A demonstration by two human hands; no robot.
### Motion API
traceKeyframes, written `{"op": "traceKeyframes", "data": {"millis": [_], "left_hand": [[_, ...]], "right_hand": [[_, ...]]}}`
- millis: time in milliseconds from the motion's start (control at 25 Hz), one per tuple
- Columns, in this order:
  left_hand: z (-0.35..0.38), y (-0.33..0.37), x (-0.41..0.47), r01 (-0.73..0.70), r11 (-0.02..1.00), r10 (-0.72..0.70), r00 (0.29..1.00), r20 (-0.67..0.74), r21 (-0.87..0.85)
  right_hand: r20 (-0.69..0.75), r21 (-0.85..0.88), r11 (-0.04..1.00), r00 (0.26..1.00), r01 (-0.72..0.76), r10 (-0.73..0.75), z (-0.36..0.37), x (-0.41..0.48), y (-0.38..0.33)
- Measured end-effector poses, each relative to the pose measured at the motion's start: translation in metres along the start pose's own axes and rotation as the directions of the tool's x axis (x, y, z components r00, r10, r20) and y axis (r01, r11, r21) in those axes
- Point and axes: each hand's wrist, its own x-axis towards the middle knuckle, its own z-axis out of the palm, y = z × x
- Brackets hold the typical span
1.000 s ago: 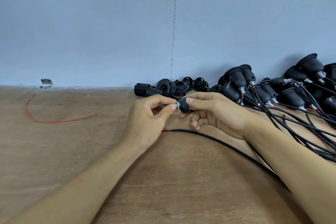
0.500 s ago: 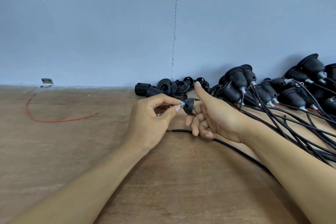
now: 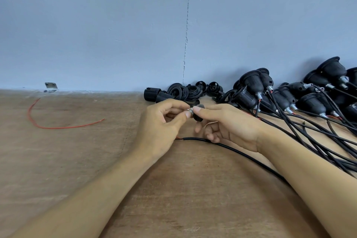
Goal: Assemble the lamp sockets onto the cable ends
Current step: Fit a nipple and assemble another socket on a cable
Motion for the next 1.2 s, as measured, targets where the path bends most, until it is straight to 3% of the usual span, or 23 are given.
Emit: {"op": "traceKeyframes", "data": {"millis": [120, 320, 680, 960, 1200], "left_hand": [[0.001, -0.001, -0.001, 0.055, 0.998, -0.055, 0.998, -0.008, 0.008], [0.000, -0.003, 0.001, 0.065, 0.998, -0.066, 0.998, -0.026, -0.002], [-0.003, -0.011, 0.007, 0.204, 0.946, -0.207, 0.978, 0.016, -0.252], [-0.003, -0.011, 0.006, 0.155, 0.978, -0.155, 0.988, 0.008, -0.142], [-0.003, -0.010, 0.006, 0.195, 0.960, -0.194, 0.981, 0.022, -0.200]], "right_hand": [[-0.060, 0.032, 0.998, 0.997, 0.048, -0.046, 0.000, 0.001, 0.003], [-0.042, 0.122, 0.991, 0.998, 0.048, -0.043, 0.001, 0.003, 0.004], [-0.056, 0.238, 0.969, 0.997, 0.064, -0.052, 0.005, 0.006, 0.011], [-0.071, 0.226, 0.972, 0.996, 0.059, -0.044, 0.002, 0.007, 0.014], [-0.058, 0.196, 0.979, 0.997, 0.058, -0.048, 0.001, 0.005, 0.014]]}}
